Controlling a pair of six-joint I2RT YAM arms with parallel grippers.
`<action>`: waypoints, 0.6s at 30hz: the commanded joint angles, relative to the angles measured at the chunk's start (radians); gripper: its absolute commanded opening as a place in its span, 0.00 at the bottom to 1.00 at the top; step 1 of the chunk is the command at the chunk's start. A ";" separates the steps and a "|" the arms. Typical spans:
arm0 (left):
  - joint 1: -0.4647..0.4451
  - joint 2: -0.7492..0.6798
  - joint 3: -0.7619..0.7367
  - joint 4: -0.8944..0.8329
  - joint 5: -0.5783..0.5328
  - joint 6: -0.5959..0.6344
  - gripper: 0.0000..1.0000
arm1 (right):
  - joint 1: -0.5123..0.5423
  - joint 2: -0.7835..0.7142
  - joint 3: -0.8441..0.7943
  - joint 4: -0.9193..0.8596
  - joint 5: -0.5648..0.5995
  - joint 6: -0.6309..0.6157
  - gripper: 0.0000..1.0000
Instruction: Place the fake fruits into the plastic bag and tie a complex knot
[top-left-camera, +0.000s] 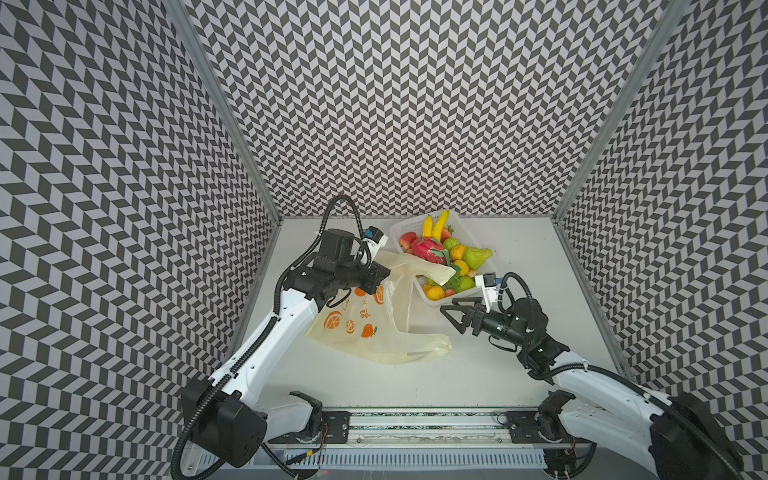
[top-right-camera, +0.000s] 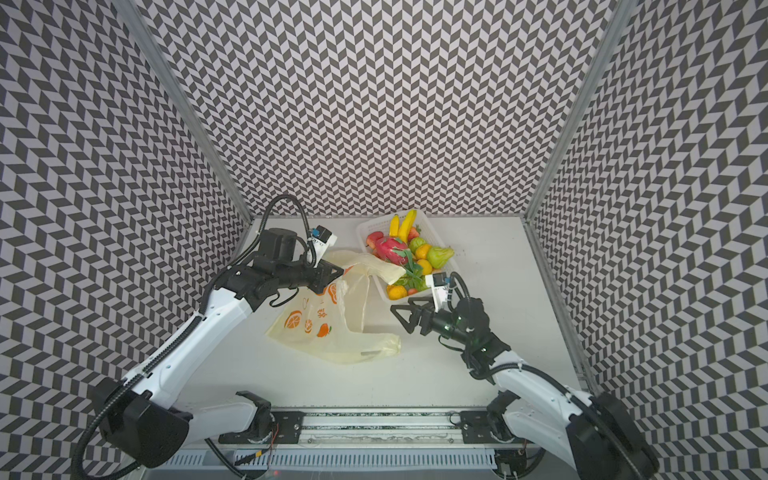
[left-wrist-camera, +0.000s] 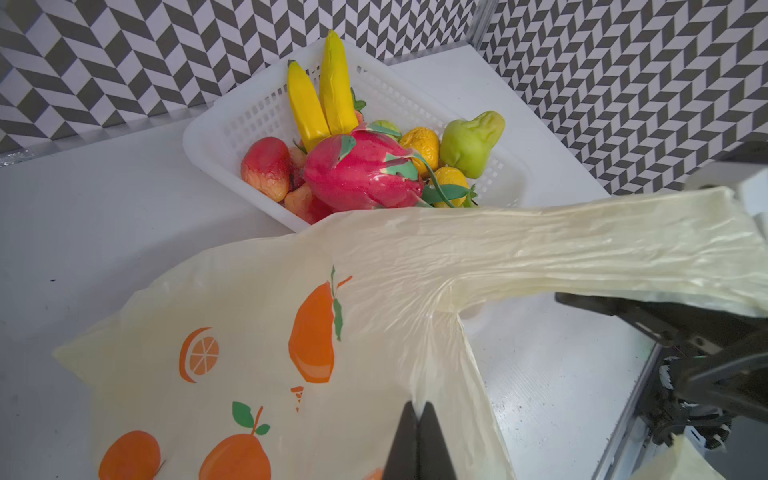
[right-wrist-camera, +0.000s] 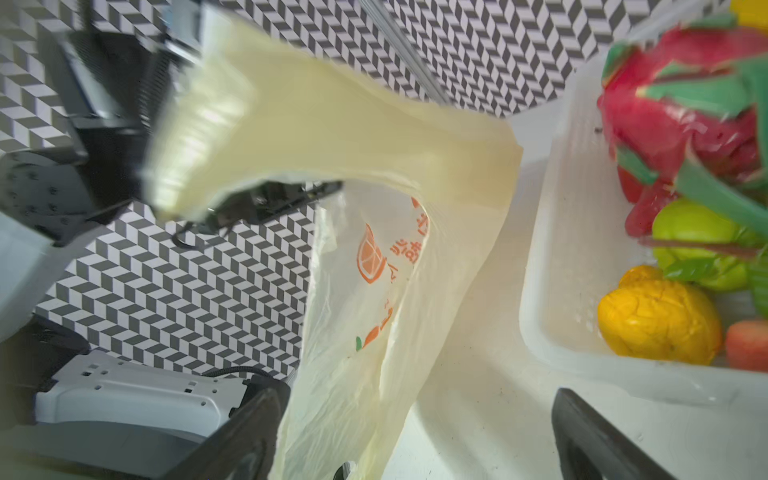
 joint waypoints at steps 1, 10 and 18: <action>0.004 -0.035 -0.019 0.010 0.058 0.002 0.00 | 0.048 0.077 0.058 0.144 0.088 0.051 1.00; 0.003 -0.037 -0.037 0.030 0.080 -0.004 0.00 | 0.177 0.270 0.123 0.326 0.208 0.132 0.99; 0.004 -0.035 -0.049 0.053 0.113 0.013 0.00 | 0.259 0.448 0.192 0.407 0.430 0.225 0.92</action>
